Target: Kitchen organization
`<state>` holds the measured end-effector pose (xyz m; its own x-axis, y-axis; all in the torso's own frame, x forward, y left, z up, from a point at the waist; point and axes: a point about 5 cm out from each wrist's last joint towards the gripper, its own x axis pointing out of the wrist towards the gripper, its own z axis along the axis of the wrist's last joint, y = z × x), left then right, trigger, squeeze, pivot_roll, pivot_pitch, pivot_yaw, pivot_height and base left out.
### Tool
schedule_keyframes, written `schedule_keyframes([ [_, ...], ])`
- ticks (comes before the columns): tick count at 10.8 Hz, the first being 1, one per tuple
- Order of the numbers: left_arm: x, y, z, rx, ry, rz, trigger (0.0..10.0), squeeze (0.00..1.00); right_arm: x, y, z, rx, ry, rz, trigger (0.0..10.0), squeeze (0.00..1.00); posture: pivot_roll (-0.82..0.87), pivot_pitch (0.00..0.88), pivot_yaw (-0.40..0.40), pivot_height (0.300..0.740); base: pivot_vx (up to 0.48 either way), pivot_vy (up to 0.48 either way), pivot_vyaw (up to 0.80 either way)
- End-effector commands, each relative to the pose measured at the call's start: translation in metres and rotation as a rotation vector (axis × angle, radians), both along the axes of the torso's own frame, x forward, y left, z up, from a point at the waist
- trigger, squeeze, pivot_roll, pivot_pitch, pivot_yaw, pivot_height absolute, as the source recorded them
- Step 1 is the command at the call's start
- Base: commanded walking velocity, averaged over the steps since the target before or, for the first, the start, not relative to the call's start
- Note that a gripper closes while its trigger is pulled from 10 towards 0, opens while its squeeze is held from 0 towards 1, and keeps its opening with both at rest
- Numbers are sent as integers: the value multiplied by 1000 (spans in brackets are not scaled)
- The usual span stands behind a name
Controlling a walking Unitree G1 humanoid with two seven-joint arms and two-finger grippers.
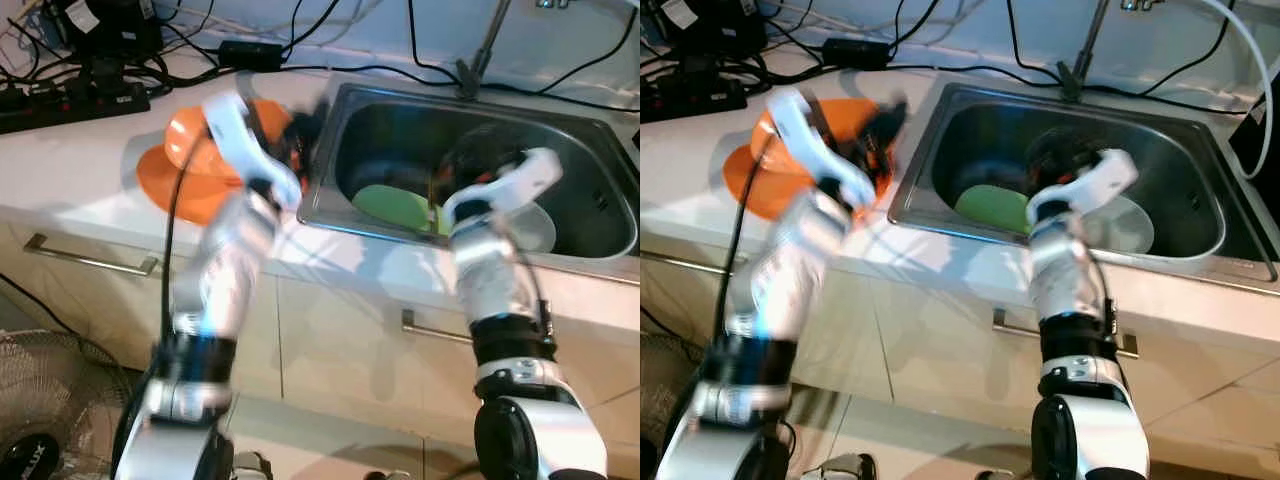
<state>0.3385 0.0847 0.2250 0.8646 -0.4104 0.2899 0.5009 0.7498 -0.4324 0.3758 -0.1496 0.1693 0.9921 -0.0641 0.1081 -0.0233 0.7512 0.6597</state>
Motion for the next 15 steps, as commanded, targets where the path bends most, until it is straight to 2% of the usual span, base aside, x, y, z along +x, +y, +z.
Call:
schedule_keyframes([
  [1, -6, -6, 4, 71, -29, -26, 10000, 0, 0, 5, -4, -61, 9, 8, 10000, 0, 104, 25, -27, 740, 0, 0, 0],
  [2, -7, -5, -1, 231, -48, 14, 10000, 0, -1, 11, -9, -52, 28, 15, 10000, 0, 114, 23, -28, 740, 0, 0, 0],
  [3, -8, -4, -4, 319, -59, 28, 10000, 0, -1, 14, -11, -53, 29, 25, 10000, 537, 115, 23, -29, 740, 0, 0, 0],
  [4, -11, -3, -5, 384, -86, 34, 10000, 0, -2, 18, -12, -65, 22, 42, 10000, 1000, 122, 21, -29, 740, 0, 0, 0],
  [7, -11, 2, -8, 468, -96, 77, 10000, 0, -1, 20, -13, -66, 20, 47, 10000, 1000, 120, 14, -28, 740, 0, 0, 0],
  [8, -10, 9, -7, 585, -124, 119, 10000, 0, -2, 23, -14, -76, 20, 59, 10000, 557, 118, 9, -29, 740, 0, 0, 0],
  [9, -9, 16, -4, 671, -146, 141, 10000, 0, -1, 23, -14, -77, 22, 57, 10000, 0, 120, 12, -29, 740, 0, 0, 0],
  [10, -7, 27, 3, 801, -193, 175, 10000, 0, -1, 23, -13, -74, 20, 57, 10000, 0, 126, 25, -32, 740, 0, 0, 0],
  [11, -5, 43, 11, 966, -239, 233, 10000, 0, -1, 23, -12, -69, 17, 60, 10000, 0, 132, 36, -38, 740, 0, 0, 0],
  [12, -4, 58, 15, 1099, -249, 258, 10000, 0, -1, 24, -14, -64, 22, 64, 10000, 0, 134, 40, -41, 740, 0, 0, 0],
  [15, -13, 75, 14, 1275, -229, 159, 10000, 0, -2, 27, -14, -55, 23, 77, 10000, 0, 135, 54, -46, 740, 0, 0, 0],
])
